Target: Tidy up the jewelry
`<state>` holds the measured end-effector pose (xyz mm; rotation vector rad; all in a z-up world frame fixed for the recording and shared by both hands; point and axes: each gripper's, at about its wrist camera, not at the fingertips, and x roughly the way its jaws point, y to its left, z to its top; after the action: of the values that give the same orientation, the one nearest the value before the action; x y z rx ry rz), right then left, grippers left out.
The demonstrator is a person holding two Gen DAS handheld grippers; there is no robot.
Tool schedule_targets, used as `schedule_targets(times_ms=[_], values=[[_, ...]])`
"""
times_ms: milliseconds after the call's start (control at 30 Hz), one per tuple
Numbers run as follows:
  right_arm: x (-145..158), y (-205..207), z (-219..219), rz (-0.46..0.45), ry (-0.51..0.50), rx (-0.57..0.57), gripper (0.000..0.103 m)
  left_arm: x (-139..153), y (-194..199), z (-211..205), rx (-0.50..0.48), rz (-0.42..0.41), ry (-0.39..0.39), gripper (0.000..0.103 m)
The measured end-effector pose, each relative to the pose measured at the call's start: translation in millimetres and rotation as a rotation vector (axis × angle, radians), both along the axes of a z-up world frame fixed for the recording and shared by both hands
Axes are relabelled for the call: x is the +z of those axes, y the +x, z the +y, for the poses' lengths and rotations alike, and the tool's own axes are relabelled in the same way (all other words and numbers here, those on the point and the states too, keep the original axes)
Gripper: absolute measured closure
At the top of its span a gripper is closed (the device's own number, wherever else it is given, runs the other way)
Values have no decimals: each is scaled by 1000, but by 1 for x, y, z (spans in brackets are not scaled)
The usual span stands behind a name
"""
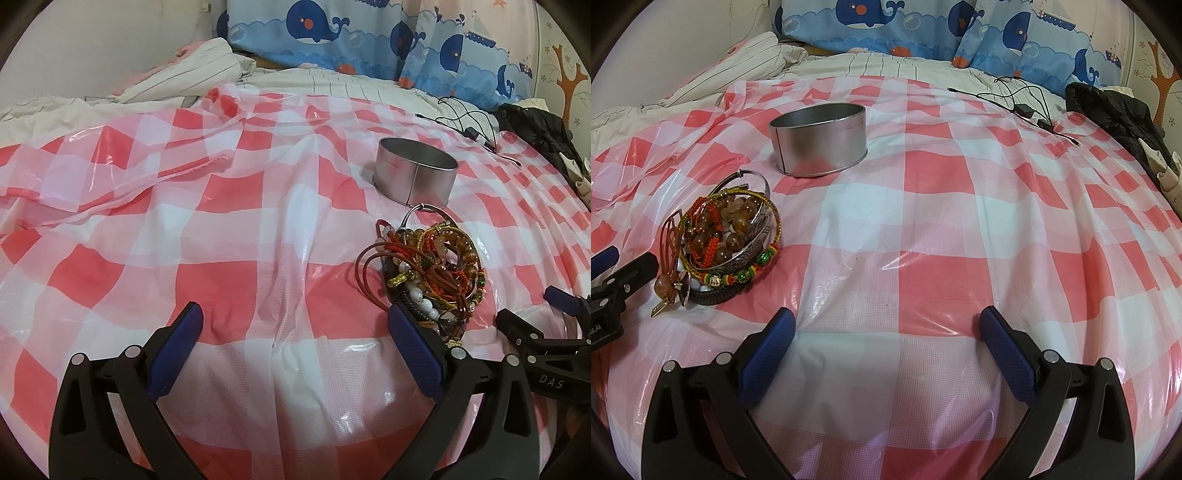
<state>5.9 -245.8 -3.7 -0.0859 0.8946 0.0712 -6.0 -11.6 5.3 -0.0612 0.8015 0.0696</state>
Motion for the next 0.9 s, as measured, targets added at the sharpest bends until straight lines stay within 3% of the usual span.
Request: schedule_targets(times_ms=[900], values=[[0, 0, -1, -1, 1, 0, 7, -3, 1, -6, 13, 18, 59, 7]])
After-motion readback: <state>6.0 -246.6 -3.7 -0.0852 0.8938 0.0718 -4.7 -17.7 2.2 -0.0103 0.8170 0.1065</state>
